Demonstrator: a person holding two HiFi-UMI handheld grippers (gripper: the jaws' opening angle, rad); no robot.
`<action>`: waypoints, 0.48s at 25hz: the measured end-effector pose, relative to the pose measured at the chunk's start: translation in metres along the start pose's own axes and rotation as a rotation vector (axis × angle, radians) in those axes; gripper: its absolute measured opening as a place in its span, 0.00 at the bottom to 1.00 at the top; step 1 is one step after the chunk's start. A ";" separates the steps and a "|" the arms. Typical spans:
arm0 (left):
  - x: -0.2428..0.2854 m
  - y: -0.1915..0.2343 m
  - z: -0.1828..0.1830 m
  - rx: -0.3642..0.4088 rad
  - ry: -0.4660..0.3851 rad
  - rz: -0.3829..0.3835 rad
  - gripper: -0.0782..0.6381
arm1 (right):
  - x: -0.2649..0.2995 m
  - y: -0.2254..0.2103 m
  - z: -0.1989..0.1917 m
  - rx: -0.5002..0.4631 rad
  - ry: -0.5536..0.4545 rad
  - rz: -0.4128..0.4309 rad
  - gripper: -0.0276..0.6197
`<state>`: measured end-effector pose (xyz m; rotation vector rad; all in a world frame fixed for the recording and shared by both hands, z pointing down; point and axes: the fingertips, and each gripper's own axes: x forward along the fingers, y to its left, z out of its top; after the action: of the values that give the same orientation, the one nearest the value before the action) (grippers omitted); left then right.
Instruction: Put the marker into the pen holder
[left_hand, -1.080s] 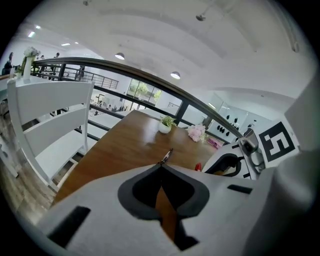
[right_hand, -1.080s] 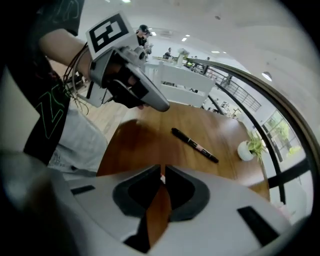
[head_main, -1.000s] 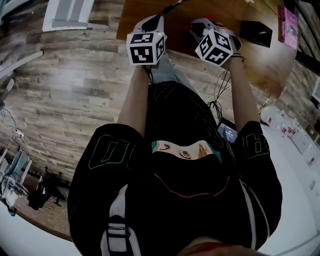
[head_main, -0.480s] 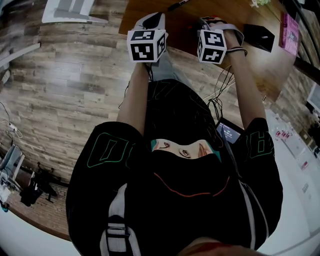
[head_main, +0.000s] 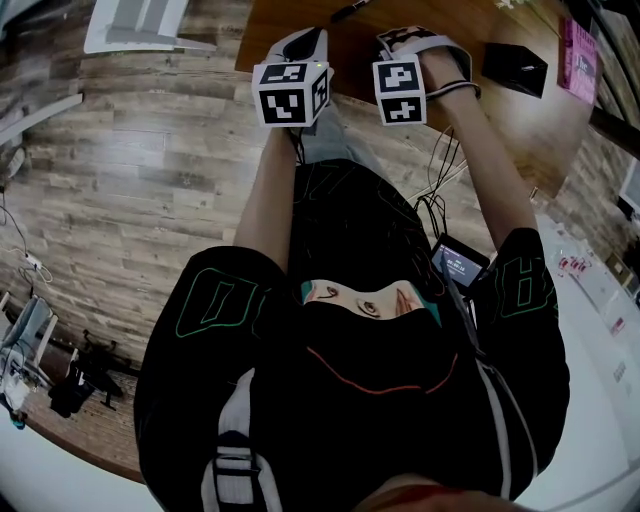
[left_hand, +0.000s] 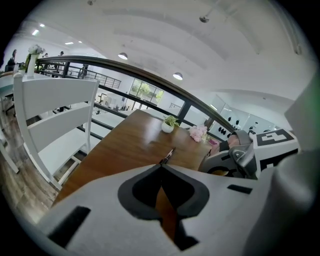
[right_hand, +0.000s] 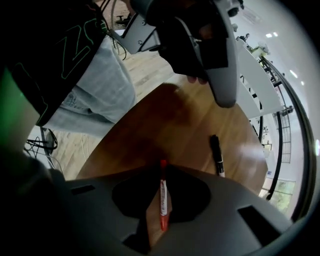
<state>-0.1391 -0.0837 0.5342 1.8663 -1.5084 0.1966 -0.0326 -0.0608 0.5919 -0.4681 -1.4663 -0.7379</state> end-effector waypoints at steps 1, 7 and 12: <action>0.000 -0.001 0.000 0.003 0.001 -0.001 0.12 | 0.000 0.000 0.000 0.025 -0.006 0.009 0.11; 0.005 -0.009 0.004 0.040 0.016 -0.024 0.12 | -0.004 -0.005 0.000 0.184 -0.054 -0.001 0.11; 0.013 -0.026 0.000 0.063 0.044 -0.061 0.12 | -0.015 -0.011 -0.006 0.385 -0.134 -0.053 0.11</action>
<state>-0.1119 -0.0928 0.5299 1.9426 -1.4287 0.2580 -0.0353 -0.0700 0.5754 -0.1854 -1.7060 -0.4547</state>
